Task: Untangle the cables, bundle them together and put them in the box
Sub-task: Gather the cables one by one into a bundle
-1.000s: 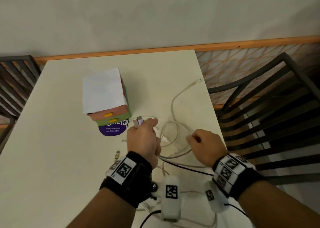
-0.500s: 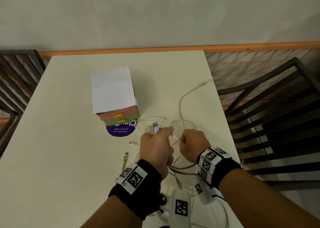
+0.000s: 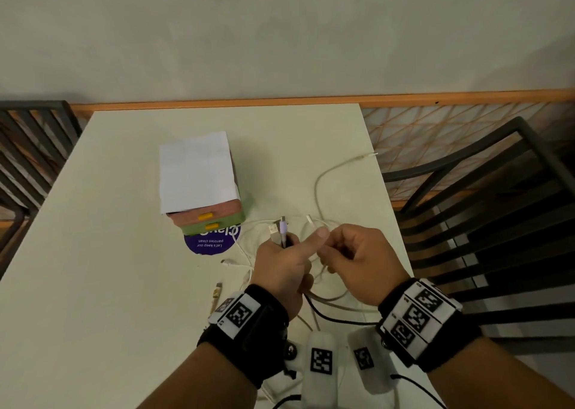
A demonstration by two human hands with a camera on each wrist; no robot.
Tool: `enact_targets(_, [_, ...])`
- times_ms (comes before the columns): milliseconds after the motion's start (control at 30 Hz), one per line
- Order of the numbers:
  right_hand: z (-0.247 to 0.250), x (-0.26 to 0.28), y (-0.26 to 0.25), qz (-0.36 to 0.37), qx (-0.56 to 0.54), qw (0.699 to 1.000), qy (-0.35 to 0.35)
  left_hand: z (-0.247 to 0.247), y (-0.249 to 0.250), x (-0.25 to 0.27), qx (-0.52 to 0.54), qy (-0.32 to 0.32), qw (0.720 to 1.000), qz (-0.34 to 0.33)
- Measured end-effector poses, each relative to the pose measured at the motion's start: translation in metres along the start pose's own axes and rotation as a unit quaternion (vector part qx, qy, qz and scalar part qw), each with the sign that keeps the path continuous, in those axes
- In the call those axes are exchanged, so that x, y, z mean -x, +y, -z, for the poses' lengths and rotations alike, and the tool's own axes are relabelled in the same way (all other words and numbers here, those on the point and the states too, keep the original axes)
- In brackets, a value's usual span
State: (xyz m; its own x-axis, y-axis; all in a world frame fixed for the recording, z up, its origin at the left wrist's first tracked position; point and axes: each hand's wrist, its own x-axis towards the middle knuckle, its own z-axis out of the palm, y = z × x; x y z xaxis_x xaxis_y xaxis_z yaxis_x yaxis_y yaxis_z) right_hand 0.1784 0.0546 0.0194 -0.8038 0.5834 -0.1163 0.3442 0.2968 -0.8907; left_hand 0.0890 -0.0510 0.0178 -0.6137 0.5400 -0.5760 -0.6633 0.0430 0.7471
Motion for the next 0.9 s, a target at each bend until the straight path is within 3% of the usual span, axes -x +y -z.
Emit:
enact_targets(100, [-0.002, 0.007, -0.012, 0.074, -0.006, 0.997, -0.029, -0.006, -0.001, 0.002, -0.031, -0.027, 0.999, -0.023])
enact_targets(200, [-0.005, 0.01, -0.013, 0.093, -0.004, 0.995, -0.034, -0.009, -0.003, 0.004, -0.039, -0.03, 0.998, -0.035])
enact_targets(500, [-0.017, 0.013, -0.008, 0.049, 0.041, 0.993, -0.103, 0.0, 0.011, 0.01, -0.017, 0.114, 0.99, -0.083])
enact_targets(600, [-0.018, 0.009, 0.003, 0.007, 0.005, 0.996, -0.093, 0.009, 0.027, 0.013, 0.051, 0.069, 0.989, -0.12])
enact_targets(700, [-0.015, 0.002, 0.012, -0.039, -0.045, 0.997, -0.043, 0.012, 0.03, 0.023, 0.038, -0.003, 0.993, -0.107])
enact_targets(767, [-0.015, -0.002, 0.01, -0.051, -0.081, 0.995, -0.033, 0.013, 0.025, 0.027, -0.042, -0.037, 0.992, -0.113])
enact_targets(833, [-0.015, -0.007, 0.006, -0.047, -0.115, 0.992, -0.038, 0.016, 0.018, 0.029, -0.207, -0.094, 0.957, -0.178])
enact_targets(900, [-0.014, -0.011, 0.004, -0.056, -0.163, 0.985, -0.027, 0.015, 0.015, 0.032, -0.272, -0.133, 0.929, -0.214])
